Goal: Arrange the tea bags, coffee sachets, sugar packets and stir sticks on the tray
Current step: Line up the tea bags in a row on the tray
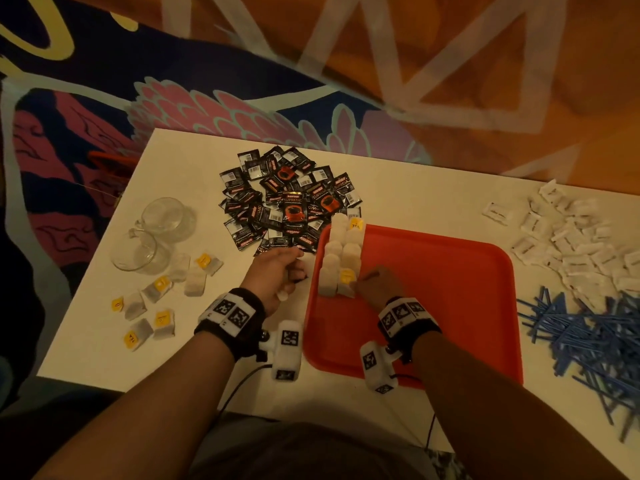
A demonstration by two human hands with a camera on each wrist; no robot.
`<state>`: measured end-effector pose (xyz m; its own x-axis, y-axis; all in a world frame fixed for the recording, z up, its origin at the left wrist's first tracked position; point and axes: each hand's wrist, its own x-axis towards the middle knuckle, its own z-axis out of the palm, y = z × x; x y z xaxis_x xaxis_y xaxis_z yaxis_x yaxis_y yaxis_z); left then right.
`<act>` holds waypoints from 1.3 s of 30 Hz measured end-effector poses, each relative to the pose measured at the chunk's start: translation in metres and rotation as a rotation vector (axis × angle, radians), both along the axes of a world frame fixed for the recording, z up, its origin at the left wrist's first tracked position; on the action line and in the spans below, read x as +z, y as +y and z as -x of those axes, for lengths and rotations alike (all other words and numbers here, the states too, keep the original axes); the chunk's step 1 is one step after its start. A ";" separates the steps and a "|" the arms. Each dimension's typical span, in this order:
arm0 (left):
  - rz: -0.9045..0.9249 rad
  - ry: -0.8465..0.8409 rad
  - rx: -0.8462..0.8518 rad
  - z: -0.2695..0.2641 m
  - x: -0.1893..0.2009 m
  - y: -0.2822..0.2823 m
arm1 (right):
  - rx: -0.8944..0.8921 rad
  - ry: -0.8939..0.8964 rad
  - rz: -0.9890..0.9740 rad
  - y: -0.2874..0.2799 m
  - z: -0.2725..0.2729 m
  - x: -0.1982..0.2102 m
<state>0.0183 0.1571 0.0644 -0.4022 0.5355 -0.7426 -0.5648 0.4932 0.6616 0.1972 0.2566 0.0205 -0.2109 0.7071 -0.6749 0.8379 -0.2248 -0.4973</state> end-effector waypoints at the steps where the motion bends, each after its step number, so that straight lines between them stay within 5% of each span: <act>1: -0.021 -0.085 0.061 -0.001 0.002 0.003 | 0.000 0.059 -0.022 -0.001 0.002 0.005; 7: -0.166 -0.329 0.178 -0.010 0.018 0.019 | 0.214 0.513 -0.276 -0.016 0.008 0.053; 12: -0.183 -0.356 0.118 -0.024 0.036 0.027 | 0.589 0.504 -0.559 -0.024 0.008 0.075; 17: -0.192 -0.394 0.064 -0.032 0.049 0.026 | 0.517 0.560 -0.621 -0.024 0.007 0.081; 23: -0.243 -0.422 0.059 -0.033 0.050 0.015 | 0.129 0.723 -0.369 -0.021 0.006 0.088; 27: -0.286 -0.454 0.099 -0.034 0.054 0.010 | 0.335 0.741 -0.385 -0.021 0.000 0.098; 31: -0.234 -0.440 0.095 -0.034 0.055 0.009 | 0.620 0.539 -0.555 -0.029 -0.003 0.091; 36: -0.187 -0.429 0.026 -0.036 0.044 0.006 | 0.302 0.692 -0.469 -0.032 0.007 0.087; 39: -0.153 -0.280 -0.057 -0.039 0.045 0.005 | 0.167 0.723 -0.344 -0.025 0.007 0.090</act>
